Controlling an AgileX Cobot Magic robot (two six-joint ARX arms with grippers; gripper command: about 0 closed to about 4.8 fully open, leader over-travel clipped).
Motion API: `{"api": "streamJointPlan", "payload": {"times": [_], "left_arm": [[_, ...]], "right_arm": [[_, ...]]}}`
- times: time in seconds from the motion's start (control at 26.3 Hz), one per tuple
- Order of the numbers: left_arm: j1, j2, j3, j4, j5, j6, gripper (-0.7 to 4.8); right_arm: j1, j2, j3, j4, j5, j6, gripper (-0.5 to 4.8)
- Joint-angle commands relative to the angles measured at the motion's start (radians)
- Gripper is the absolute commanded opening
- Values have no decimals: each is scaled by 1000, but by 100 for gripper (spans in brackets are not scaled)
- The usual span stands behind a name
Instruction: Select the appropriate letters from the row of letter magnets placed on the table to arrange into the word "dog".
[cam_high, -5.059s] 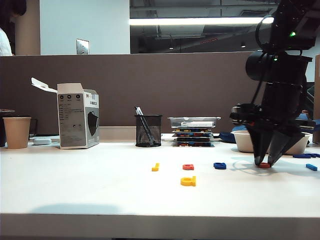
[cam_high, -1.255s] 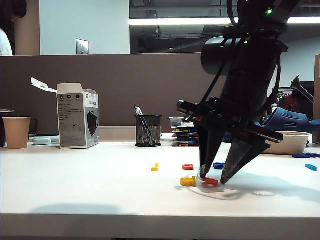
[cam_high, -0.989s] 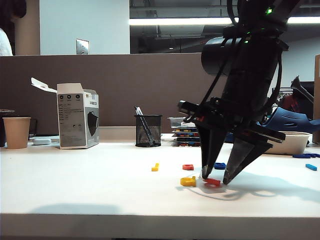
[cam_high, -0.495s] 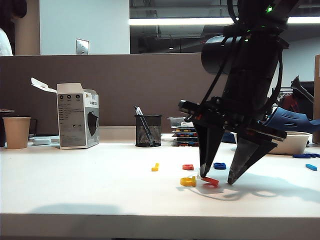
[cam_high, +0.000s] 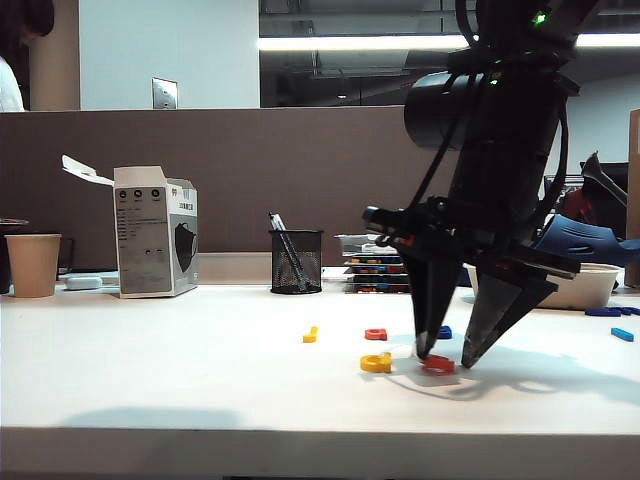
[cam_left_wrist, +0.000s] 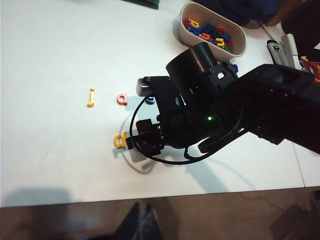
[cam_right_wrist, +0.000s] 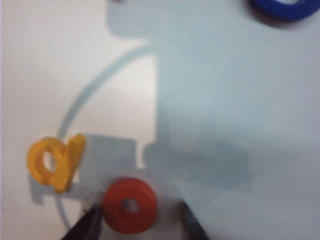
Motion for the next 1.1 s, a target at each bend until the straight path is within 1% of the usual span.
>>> {"api": "streamJointPlan", "payload": {"times": [0.04,0.19,0.23,0.3,0.38,0.42,0.46,0.53,0.57,0.68,0.76,0.91,1.1], "left_arm": [[-2,-2,1,2,-7,1,-5],[-2,-2,1,2,-6,1,-5],[-2,-2,1,3,-6,1,-5],[-2,-2,1,2,-7,1,-5],[-2,-2,1,2,-7,1,-5],[-2,-2,1,3,-7,1,-5],[-2,-2,1,3,-7,1,-5],[-2,-2,1,2,-7,1,-5],[-2,-2,1,2,-7,1,-5],[-2,-2,1,2,-7,1,-5],[-2,-2,1,2,-7,1,-5],[-2,-2,1,3,-7,1,-5],[-2,-2,1,2,-7,1,-5]], "right_arm": [[0,4,-4,-15,0,-2,198],[0,3,0,-19,-25,-2,232],[0,3,3,-24,-22,-2,226],[0,3,9,-28,-16,-2,164],[0,3,13,-31,-18,-2,158],[0,3,16,-34,-18,-2,163],[0,3,19,-36,-21,-3,184],[0,2,24,-37,-21,-3,244],[0,2,28,-40,-21,-3,254],[0,1,52,-46,-18,-3,251],[0,0,82,-53,-17,-3,142],[0,1,90,-86,-20,-4,149],[0,0,90,-120,-16,-28,141]]}}
